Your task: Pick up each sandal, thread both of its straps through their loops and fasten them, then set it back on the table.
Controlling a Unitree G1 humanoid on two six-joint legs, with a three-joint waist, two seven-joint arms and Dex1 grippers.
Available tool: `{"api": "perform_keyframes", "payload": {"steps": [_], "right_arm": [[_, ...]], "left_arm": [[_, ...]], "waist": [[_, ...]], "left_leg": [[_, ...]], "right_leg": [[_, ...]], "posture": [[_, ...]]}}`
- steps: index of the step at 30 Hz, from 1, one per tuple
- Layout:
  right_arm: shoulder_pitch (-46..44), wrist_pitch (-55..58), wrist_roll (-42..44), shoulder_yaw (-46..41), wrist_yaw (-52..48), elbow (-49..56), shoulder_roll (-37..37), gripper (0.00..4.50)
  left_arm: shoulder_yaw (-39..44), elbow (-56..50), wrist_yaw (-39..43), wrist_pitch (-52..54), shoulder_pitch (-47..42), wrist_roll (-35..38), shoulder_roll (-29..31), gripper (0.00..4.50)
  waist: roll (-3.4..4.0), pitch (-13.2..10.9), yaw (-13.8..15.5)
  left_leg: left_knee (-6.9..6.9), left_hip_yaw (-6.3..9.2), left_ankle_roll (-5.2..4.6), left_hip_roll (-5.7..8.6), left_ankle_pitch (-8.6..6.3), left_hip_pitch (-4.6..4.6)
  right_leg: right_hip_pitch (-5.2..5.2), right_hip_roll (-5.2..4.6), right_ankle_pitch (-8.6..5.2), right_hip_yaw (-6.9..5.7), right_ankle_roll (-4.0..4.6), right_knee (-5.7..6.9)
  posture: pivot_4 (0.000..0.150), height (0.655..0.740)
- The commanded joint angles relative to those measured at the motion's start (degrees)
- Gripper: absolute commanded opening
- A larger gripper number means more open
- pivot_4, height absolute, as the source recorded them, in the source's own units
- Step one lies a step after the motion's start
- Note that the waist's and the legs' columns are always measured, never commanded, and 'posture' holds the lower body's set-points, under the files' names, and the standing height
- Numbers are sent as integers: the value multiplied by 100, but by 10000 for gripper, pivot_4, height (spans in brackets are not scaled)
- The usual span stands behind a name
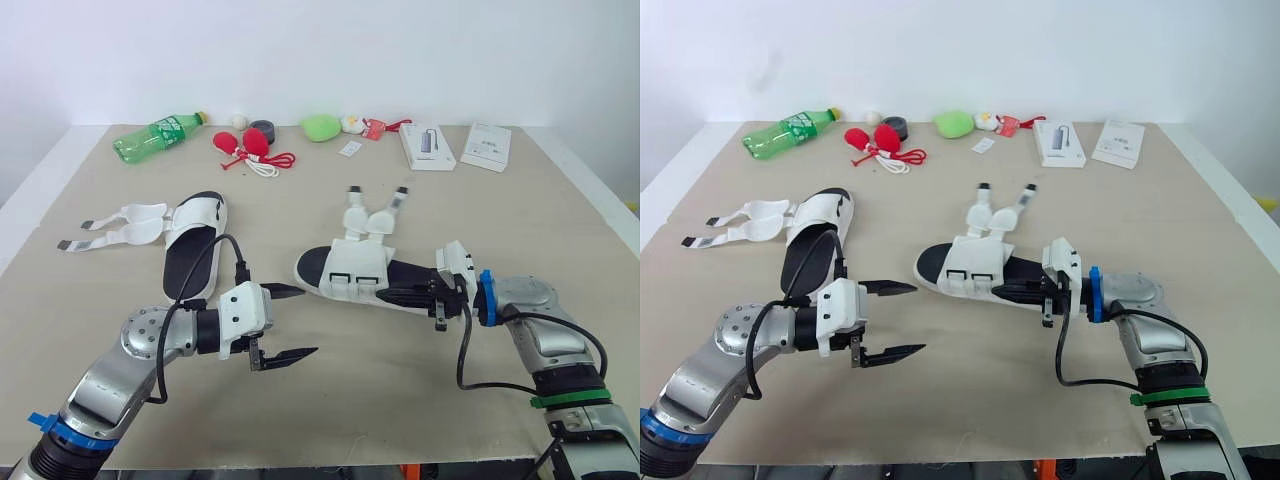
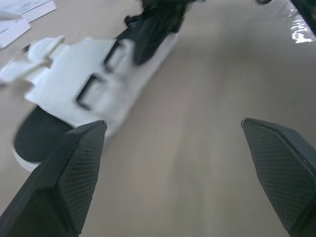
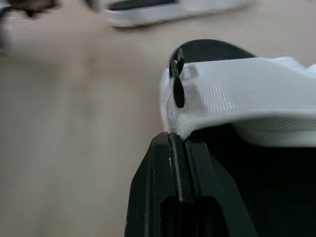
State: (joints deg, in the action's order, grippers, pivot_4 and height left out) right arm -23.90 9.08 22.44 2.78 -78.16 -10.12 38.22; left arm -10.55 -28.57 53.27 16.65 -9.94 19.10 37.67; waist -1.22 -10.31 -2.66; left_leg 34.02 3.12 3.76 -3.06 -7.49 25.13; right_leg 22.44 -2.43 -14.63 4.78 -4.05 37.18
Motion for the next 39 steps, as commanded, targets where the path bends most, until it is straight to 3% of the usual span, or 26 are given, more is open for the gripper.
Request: {"api": "perform_keyframes", "payload": {"steps": [1,11,22,37,39], "right_arm": [[145,-539,100,507,-1300,786,317,701],[-60,-1240,-84,1323,-1434,620,623,701],[-695,-1260,-116,1136,-1432,-88,514,701],[-401,-550,-25,1164,-1260,258,578,701],[-422,-435,57,1113,-1315,226,602,9420]], "left_arm": [[229,6,160,-50,-105,161,107,45000],[496,111,237,-111,125,150,302,45000],[414,331,249,-280,58,-24,254,45000],[189,499,235,-322,-89,-208,115,45000],[156,534,268,-357,-79,-219,109,45000]], "waist": [[0,0,12],[-2,0,-3],[-2,0,1],[-2,0,5],[-2,0,5]], "left_leg": [[0,0,0,0,0,0],[2,-1,2,-3,-1,-3],[12,-3,2,-6,0,-4],[11,-2,2,-6,0,-3],[11,-2,2,-6,0,-3]], "right_leg": [[-1,0,0,0,0,0],[1,1,1,0,3,0],[0,2,10,0,8,0],[-1,4,10,0,7,1],[-1,4,9,0,7,0]], "posture": [[1500,7400],[1500,7400],[1500,7400],[1500,7400],[1500,7400]]}}
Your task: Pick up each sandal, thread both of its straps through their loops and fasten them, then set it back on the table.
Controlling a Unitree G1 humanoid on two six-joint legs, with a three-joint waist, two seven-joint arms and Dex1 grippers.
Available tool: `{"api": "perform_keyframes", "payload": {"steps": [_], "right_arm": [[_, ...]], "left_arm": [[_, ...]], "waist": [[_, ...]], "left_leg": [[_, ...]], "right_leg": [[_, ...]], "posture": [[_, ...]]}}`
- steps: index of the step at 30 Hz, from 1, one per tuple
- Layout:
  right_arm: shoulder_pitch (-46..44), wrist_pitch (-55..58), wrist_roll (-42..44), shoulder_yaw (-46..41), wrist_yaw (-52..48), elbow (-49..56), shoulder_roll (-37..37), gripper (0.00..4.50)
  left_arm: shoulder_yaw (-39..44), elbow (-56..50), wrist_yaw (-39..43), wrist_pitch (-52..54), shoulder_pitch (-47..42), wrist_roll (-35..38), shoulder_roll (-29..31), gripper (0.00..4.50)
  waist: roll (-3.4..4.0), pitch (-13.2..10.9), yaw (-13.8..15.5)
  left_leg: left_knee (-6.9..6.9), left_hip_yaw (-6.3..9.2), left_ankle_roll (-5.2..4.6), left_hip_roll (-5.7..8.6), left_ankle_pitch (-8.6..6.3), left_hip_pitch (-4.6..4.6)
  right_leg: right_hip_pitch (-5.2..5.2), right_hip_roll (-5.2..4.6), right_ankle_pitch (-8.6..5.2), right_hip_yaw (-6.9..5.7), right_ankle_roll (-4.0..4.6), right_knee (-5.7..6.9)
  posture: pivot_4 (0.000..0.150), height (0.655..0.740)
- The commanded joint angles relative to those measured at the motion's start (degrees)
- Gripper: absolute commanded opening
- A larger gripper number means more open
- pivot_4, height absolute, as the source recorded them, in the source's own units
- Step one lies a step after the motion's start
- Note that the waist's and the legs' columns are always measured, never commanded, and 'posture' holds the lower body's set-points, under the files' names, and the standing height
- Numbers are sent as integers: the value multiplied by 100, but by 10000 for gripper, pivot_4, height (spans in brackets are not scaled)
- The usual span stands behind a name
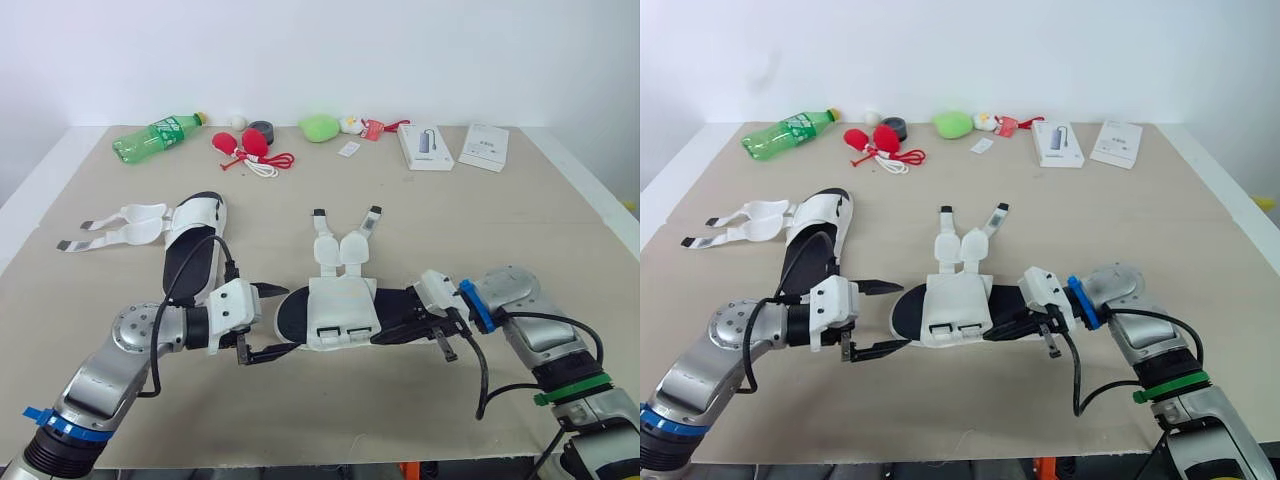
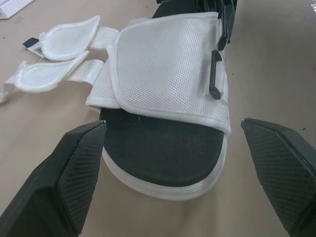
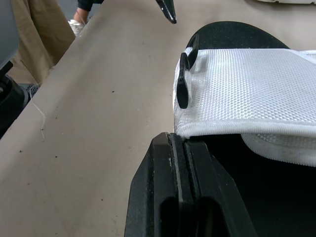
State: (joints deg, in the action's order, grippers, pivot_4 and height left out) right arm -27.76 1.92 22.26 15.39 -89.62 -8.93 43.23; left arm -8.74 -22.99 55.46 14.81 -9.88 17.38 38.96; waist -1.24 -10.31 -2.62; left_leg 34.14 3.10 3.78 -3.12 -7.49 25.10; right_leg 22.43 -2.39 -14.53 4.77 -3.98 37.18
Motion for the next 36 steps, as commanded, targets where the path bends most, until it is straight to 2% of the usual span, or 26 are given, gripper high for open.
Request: {"api": "perform_keyframes", "payload": {"steps": [1,3,4,5,6,8,10,12,15,17,19,25,29,36], "right_arm": [[-63,228,100,-199,-202,50,98,11703],[-89,379,204,-282,-266,-3,158,18253],[-105,506,295,-347,-278,-29,188,22827],[-136,839,455,-443,-262,-43,223,27325],[-195,1308,668,-556,-186,-54,258,29465],[-470,2653,1215,-805,33,-147,362,36207],[-850,3792,1655,-1035,224,-435,395,43880],[-1248,4377,1713,-1234,691,-846,230,45000],[-1929,5087,1331,-1212,1616,-1673,-134,45000],[-2424,5588,1281,-1415,2326,-2349,-538,45000],[-2754,5901,1203,-1526,2753,-2828,-794,45000],[-3596,6017,886,-1770,3518,-4418,-1336,45000],[-4021,5803,737,-2050,3906,-5295,-1619,45000],[-4402,4966,696,-2771,4726,-6168,-2042,45000]], "left_arm": [[-38,12,65,-186,-94,-57,-26,45000],[-55,79,110,-209,-120,-59,-20,45000],[-61,119,136,-227,-137,-55,-20,39975],[-64,179,158,-254,-167,-62,-28,37503],[-66,234,177,-276,-197,-67,-38,34661],[-73,333,220,-300,-259,-88,-48,28939],[-108,418,276,-343,-326,-115,-49,20950],[-173,499,355,-409,-395,-163,-44,12795],[-285,639,433,-550,-513,-281,-59,2817],[-344,738,465,-653,-592,-368,-85,921],[-379,796,487,-714,-644,-430,-95,921],[-397,860,534,-811,-699,-496,-111,921],[-382,862,518,-844,-684,-529,-126,921],[-386,788,468,-874,-607,-575,-166,921]], "waist": [[0,0,1],[0,0,1],[0,0,1],[0,0,1],[0,0,1],[0,0,1],[1,-1,-8],[0,-1,-9],[-1,0,-11],[-2,0,-18],[-1,0,-20],[1,-1,-17],[1,-1,-17],[2,-1,-31]], "left_leg": [[0,0,0,0,0,0],[0,0,0,0,0,1],[0,0,0,0,0,1],[0,0,0,0,0,1],[0,0,0,0,0,1],[2,0,0,1,0,2],[3,-1,0,1,0,2],[6,-2,-1,1,0,3],[7,1,-1,0,0,0],[7,1,-1,-2,0,6],[6,-6,-1,-2,0,13],[1,-3,-2,3,1,41],[-9,-1,-2,2,0,44],[-8,0,-4,1,1,43]], "right_leg": [[0,0,0,0,0,0],[1,-1,0,0,0,0],[1,0,0,0,0,0],[1,0,0,0,0,0],[1,0,0,0,0,0],[1,-2,1,0,-1,0],[1,-1,3,1,0,0],[6,0,12,4,4,1],[5,2,12,2,4,1],[10,6,10,3,4,1],[24,6,14,10,2,3],[54,7,26,12,-23,16],[60,10,24,11,-20,20],[62,14,24,11,-21,27]], "posture": [[1500,7400],[1500,7400],[1500,7400],[1500,7400],[1500,7400],[1500,7400],[1500,7400],[1500,7400],[1500,7400],[1500,7400],[1500,7400],[1500,7400],[1500,7400],[1500,7400]]}}
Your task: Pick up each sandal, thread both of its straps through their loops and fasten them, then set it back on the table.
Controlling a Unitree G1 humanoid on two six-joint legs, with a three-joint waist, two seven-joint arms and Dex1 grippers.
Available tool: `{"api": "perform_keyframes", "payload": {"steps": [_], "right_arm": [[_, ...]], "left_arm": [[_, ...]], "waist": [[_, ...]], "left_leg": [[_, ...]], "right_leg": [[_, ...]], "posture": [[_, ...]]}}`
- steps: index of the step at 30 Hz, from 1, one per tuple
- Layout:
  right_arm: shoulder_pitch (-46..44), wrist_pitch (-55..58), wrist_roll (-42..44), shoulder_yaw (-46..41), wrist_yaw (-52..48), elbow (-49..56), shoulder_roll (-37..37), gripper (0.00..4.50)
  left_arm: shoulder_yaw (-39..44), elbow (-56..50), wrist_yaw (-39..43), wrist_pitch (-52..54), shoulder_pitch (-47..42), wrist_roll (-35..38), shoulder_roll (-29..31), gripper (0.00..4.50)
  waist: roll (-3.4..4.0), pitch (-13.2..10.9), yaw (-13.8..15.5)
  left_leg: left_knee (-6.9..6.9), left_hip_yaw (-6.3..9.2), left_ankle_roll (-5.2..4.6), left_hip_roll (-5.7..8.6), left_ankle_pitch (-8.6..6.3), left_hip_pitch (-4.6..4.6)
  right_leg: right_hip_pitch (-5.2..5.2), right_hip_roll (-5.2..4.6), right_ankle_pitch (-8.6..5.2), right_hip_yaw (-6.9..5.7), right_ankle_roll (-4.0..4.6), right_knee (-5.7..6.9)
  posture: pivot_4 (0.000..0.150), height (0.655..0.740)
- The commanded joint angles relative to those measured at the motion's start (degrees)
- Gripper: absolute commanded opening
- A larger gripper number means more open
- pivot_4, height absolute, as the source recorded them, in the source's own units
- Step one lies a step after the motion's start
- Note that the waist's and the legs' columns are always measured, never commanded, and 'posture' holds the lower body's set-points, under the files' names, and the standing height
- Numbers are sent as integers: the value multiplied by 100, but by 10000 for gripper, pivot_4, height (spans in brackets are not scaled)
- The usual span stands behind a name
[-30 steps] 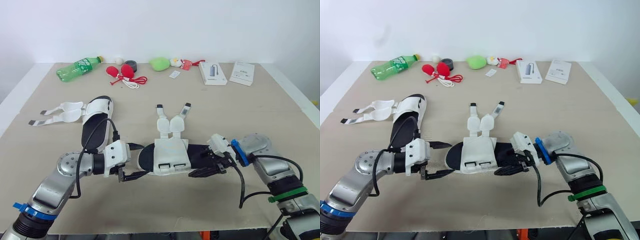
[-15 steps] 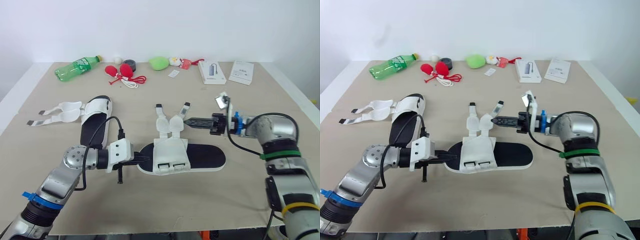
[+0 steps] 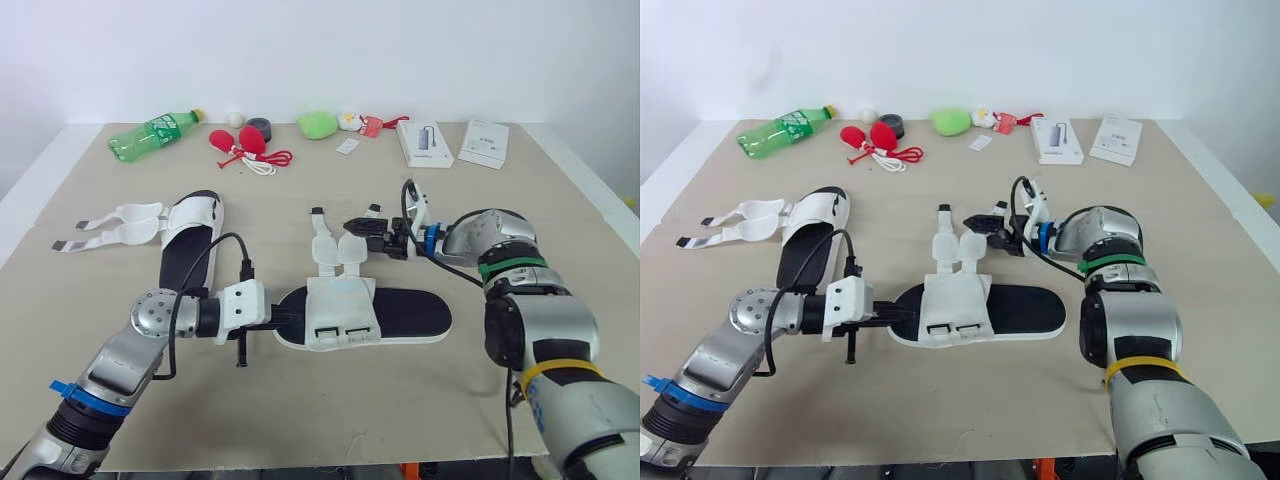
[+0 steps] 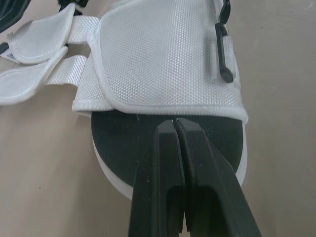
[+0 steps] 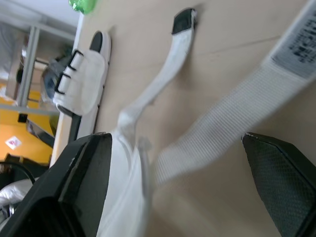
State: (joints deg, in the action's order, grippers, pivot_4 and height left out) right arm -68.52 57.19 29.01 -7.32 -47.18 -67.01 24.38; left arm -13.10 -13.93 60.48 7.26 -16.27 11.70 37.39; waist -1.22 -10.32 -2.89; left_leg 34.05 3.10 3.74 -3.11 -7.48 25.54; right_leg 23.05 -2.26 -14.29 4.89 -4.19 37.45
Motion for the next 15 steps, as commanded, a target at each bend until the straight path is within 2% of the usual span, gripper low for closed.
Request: {"api": "perform_keyframes", "payload": {"steps": [1,5,8,11,12,13,14,15], "right_arm": [[-373,-727,-18,-591,599,-445,-216,45000],[-476,-1238,-133,-864,965,-657,-385,45000],[-516,-1462,-182,-1037,1082,-730,-440,37410],[-524,-1579,-332,-1051,985,-742,-462,23276],[-527,-1608,-369,-1052,949,-744,-468,16786],[-531,-1645,-445,-1005,832,-735,-469,12119],[-534,-1680,-513,-952,702,-719,-464,10393],[-531,-1753,-625,-859,479,-691,-453,3906]], "left_arm": [[54,-123,-36,-128,38,-15,-11,921],[66,-161,-42,-122,64,-32,-15,921],[72,-201,-63,-110,93,-37,-17,0],[63,-245,-89,-105,140,-43,-19,0],[58,-257,-95,-107,154,-46,-18,0],[55,-264,-97,-107,161,-46,-16,0],[54,-269,-98,-106,165,-46,-13,0],[53,-274,-101,-106,170,-45,-8,0]], "waist": [[0,0,-5],[0,0,-7],[0,0,-8],[1,-1,-8],[1,-1,-8],[1,-1,-8],[2,-1,-9],[2,-1,-9]], "left_leg": [[0,0,-1,0,1,-1],[0,0,-1,-2,1,-2],[0,0,-1,-2,1,-1],[0,0,-2,-2,1,-1],[-1,0,-1,-2,1,-1],[-1,0,-1,-2,1,-1],[-1,0,-2,-2,1,-2],[-1,0,-1,-2,1,-1]], "right_leg": [[1,1,0,1,-1,1],[2,3,0,1,-1,5],[2,4,0,1,0,6],[2,4,0,2,1,6],[3,4,0,2,2,6],[3,4,0,2,2,7],[3,4,0,2,2,7],[3,4,0,2,2,7]], "posture": [[1500,7400],[1500,7400],[1500,7400],[1500,7400],[1500,7400],[1500,7400],[1500,7400],[1500,7400]]}}
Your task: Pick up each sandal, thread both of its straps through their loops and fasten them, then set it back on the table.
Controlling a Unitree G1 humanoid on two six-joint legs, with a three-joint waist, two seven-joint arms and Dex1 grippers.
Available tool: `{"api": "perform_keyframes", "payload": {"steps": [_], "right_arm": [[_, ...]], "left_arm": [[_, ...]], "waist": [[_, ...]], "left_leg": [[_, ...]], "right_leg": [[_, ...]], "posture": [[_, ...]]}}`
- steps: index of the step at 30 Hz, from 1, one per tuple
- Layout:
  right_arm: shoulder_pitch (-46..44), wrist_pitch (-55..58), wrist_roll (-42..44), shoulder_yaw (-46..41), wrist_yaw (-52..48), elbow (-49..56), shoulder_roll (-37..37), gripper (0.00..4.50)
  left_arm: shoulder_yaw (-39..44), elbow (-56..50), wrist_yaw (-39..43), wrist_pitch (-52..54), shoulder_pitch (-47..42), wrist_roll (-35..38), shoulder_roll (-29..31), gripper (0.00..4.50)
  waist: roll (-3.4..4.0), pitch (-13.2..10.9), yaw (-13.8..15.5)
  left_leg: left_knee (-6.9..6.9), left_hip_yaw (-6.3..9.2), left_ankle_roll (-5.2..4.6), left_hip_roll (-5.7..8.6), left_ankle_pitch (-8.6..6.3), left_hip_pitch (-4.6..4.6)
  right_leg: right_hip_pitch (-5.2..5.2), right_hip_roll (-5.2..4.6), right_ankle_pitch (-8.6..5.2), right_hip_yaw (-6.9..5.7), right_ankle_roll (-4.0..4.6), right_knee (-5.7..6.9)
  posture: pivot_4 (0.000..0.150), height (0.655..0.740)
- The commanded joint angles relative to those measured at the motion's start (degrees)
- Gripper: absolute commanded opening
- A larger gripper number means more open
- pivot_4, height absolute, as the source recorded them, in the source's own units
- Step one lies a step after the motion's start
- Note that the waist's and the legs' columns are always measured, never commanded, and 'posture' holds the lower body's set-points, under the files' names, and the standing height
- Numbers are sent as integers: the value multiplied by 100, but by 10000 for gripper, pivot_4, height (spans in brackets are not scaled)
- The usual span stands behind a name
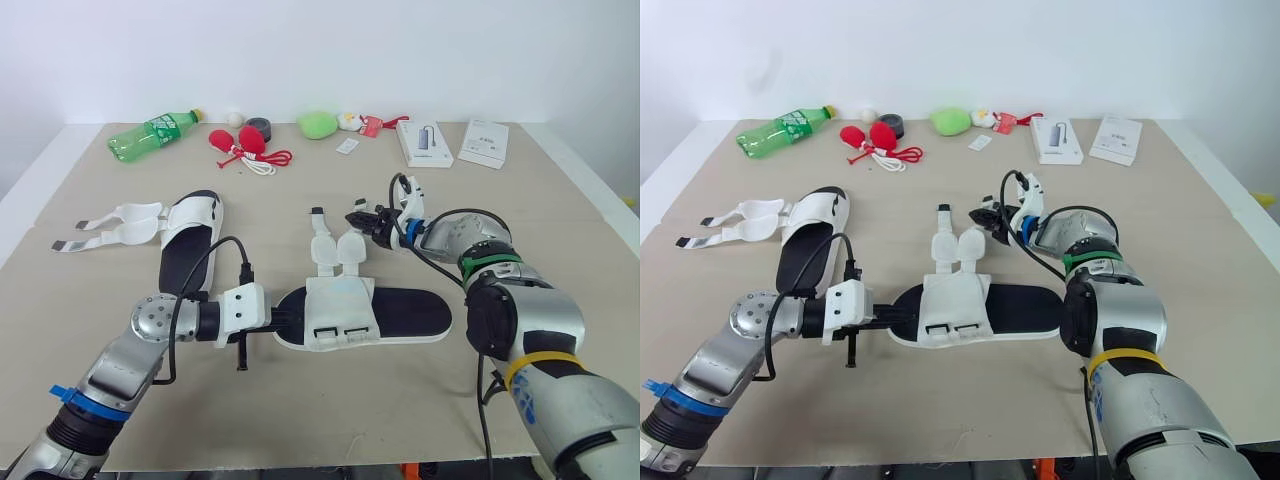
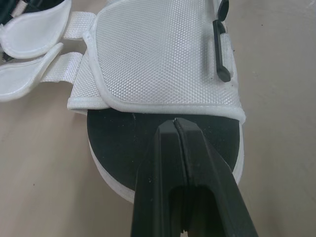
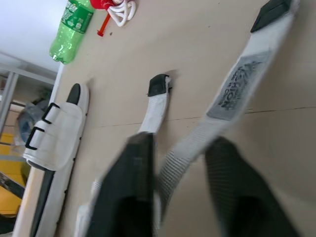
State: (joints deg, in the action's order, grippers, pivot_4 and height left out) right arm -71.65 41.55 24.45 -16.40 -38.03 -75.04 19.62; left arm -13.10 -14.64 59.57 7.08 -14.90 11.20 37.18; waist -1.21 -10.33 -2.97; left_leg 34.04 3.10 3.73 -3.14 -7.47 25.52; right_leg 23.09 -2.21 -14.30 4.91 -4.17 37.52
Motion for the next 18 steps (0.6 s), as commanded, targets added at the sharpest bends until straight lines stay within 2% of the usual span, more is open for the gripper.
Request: {"api": "perform_keyframes", "payload": {"steps": [1,6,9,12,15,18], "right_arm": [[-219,-262,-213,64,-610,137,31,1584],[-245,-1022,-548,422,-2096,457,54,639],[-21,-2057,-807,855,-3314,1000,39,639],[803,-3913,-808,1113,-4441,2174,-61,639],[1583,-5041,-609,1176,-5105,3202,-123,639],[2130,-6163,-548,1431,-5361,3782,-65,639]], "left_arm": [[53,-203,-12,-89,35,6,18,0],[57,-151,0,-125,11,0,30,0],[57,-119,9,-146,-10,-3,33,0],[54,-43,23,-166,-53,-10,24,0],[57,-14,30,-180,-68,-13,28,0],[65,8,39,-190,-79,-6,35,0]], "waist": [[0,0,0],[5,-3,-2],[14,-9,-1],[15,-9,4],[14,-8,18],[18,-11,22]], "left_leg": [[0,0,0,0,0,0],[0,0,0,0,0,0],[0,0,0,-2,0,0],[0,1,1,-6,-1,0],[0,6,2,-8,-1,0],[4,5,4,-9,0,-1]], "right_leg": [[0,0,0,0,0,0],[2,1,-2,1,-3,1],[4,3,-3,0,-5,4],[4,7,-7,-2,-9,8],[0,8,-11,-7,-11,11],[-1,8,-10,-6,-9,15]], "posture": [[1500,7400],[1500,7400],[1500,7400],[1500,7400],[1500,7400],[1500,7400]]}}
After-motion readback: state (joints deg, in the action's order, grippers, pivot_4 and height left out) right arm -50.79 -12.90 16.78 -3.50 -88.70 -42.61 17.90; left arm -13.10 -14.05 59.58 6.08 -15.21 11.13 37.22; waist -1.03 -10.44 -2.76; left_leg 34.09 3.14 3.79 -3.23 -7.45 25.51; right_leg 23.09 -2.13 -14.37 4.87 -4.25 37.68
